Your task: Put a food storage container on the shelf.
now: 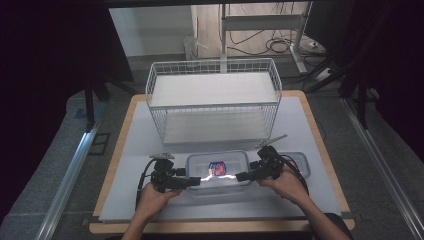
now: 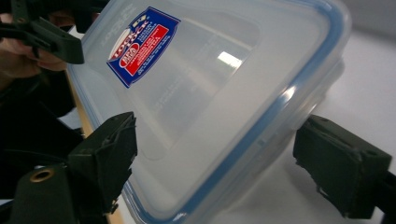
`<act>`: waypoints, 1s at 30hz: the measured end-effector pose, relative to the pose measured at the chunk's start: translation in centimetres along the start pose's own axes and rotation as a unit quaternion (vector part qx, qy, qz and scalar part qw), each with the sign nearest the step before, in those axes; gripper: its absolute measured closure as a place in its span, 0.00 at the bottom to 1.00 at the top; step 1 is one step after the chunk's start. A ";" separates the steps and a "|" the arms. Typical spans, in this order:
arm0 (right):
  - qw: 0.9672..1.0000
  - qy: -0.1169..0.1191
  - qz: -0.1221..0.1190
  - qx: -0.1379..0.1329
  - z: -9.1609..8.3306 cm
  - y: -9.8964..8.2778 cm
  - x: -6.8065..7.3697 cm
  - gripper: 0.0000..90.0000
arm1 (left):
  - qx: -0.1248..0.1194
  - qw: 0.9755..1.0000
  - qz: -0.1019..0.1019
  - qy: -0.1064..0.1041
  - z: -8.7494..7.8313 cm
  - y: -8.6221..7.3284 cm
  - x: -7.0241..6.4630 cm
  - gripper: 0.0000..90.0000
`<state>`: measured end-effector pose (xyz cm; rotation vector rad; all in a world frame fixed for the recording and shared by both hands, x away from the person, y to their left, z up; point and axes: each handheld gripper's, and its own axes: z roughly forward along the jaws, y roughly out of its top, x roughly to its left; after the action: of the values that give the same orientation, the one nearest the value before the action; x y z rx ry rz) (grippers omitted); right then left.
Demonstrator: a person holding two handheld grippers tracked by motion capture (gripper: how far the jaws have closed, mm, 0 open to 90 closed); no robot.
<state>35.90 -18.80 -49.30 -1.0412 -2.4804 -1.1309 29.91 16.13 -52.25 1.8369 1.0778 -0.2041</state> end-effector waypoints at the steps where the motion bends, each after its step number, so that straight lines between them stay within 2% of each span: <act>1: 1.000 -0.001 0.004 0.002 0.0 0.0 0.1 0.17 | 0.000 1.000 0.000 0.000 0.0 0.0 0.0 0.17; 3: 1.000 -0.001 0.007 0.000 -0.1 -0.2 0.2 0.19 | -0.002 1.000 0.002 0.000 -0.2 -0.2 -0.2 0.19; 4: 1.000 0.000 0.006 -0.001 -0.2 -0.3 0.3 0.20 | -0.011 1.000 -0.008 -0.002 -0.7 -0.3 -0.1 0.23; 5: 1.000 0.001 0.004 -0.005 -0.4 -0.5 0.4 0.23 | -0.011 1.000 -0.008 -0.002 -0.7 -0.3 -0.1 0.28; 6: 1.000 0.001 0.004 -0.005 -0.4 -0.5 0.4 0.23 | -0.018 1.000 -0.009 -0.006 -1.0 -0.5 -0.1 0.28; 9: 1.000 0.005 0.008 -0.028 -1.3 -1.1 0.5 0.35 | -0.031 1.000 -0.001 -0.006 -1.4 -0.9 -0.4 0.36; 11: 0.999 0.007 0.011 -0.033 -1.5 -1.2 0.5 0.37 | -0.034 0.999 0.005 0.001 -1.6 -1.1 -0.9 0.37; 15: 0.998 0.020 0.022 -0.047 -1.9 -1.7 0.3 0.44 | -0.042 0.999 -0.002 0.000 -1.8 -1.7 -1.2 0.40; 17: 0.997 0.037 0.034 -0.058 -2.3 -2.1 0.0 0.51 | -0.044 0.999 -0.002 -0.002 -1.9 -1.9 -1.3 0.44; 21: 0.996 0.043 0.035 -0.064 -2.5 -2.4 0.0 0.53 | -0.050 0.999 -0.005 -0.004 -2.2 -2.2 -1.5 0.47; 26: 0.995 0.044 0.043 -0.074 -2.7 -2.8 0.2 0.56 | -0.055 0.998 -0.023 -0.013 -2.4 -2.3 -1.5 0.52; 30: 0.994 0.053 0.048 -0.079 -2.8 -3.0 0.0 0.57 | -0.056 0.998 -0.027 -0.004 -2.5 -2.3 -1.8 0.52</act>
<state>33.56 -22.18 -49.14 -1.0986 -2.2650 -1.3344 26.36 17.38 -51.49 1.7071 1.1123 -0.1786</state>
